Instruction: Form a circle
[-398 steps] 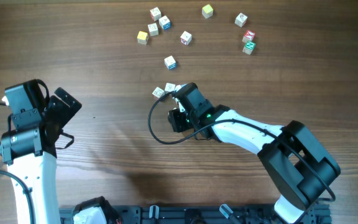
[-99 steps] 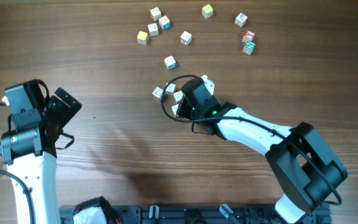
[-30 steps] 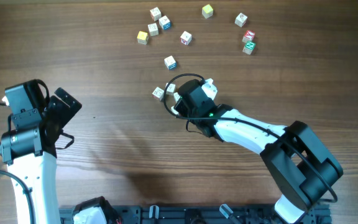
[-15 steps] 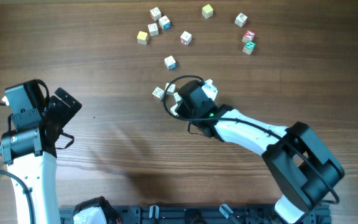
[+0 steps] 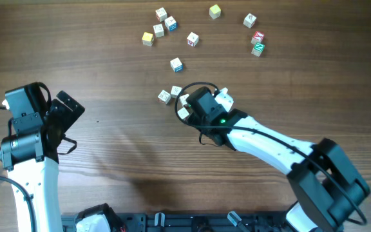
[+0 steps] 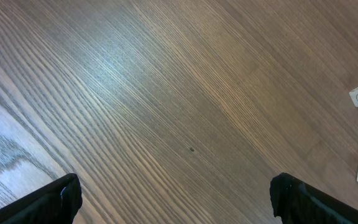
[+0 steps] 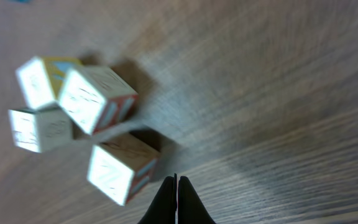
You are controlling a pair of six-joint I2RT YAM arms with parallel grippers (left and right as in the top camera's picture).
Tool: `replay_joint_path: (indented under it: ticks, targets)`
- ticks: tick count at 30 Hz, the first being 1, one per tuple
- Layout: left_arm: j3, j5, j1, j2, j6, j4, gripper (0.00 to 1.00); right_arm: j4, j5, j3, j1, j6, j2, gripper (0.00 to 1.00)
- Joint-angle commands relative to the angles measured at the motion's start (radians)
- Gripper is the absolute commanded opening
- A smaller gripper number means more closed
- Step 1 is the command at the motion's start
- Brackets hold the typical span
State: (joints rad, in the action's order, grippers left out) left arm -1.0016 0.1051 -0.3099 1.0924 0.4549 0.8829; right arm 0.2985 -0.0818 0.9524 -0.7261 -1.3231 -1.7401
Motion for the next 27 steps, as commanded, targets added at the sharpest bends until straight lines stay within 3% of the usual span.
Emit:
replay_joint_path:
  ticks: [1,27]
  targets:
    - [0.0,-0.011,-0.005,0.001,0.009,-0.002,1.0,-0.004,0.062,-0.003,-0.004,-0.072,-0.058,0.05]
    - [0.0,-0.011,-0.005,0.001,0.009,-0.002,1.0,-0.15,0.106,-0.003,-0.006,-0.076,-0.135,0.05]
